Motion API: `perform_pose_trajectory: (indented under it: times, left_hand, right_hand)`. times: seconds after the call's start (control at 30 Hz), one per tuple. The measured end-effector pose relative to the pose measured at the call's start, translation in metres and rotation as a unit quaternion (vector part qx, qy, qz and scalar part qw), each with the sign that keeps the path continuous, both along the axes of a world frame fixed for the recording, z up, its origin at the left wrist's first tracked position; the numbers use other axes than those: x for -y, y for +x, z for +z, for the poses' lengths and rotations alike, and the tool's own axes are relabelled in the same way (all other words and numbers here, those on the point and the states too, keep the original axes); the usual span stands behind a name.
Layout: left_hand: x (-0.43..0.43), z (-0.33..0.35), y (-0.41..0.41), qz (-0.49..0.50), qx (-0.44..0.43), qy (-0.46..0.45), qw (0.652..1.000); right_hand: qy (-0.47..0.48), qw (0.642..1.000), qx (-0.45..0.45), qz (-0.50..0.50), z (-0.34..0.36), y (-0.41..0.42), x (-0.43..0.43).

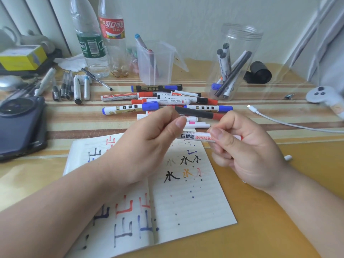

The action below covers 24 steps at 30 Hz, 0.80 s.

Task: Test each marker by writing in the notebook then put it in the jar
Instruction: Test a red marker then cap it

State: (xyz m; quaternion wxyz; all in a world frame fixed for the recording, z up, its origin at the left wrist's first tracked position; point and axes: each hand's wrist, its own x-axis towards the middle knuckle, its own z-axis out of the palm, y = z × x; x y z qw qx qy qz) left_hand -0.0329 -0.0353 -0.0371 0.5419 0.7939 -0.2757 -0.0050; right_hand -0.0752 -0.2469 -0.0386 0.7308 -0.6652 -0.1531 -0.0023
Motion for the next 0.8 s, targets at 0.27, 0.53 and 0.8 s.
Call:
perform_pose_trajectory:
  times: [0.27,0.53,0.8]
  left_hand:
    - [-0.001,-0.003,-0.002,-0.019,-0.013,-0.023,0.999]
    - [-0.005,0.001,0.0,-0.053,-0.035,-0.045,0.997]
    - [-0.008,-0.004,0.0,0.047,0.069,0.003,0.997]
  right_hand:
    - [0.016,1.0,-0.011,0.024,-0.002,0.0,-0.001]
    - [0.022,1.0,-0.018,-0.01,-0.002,0.007,0.004]
    - [0.067,0.997,0.002,-0.039,0.023,0.013,-0.003]
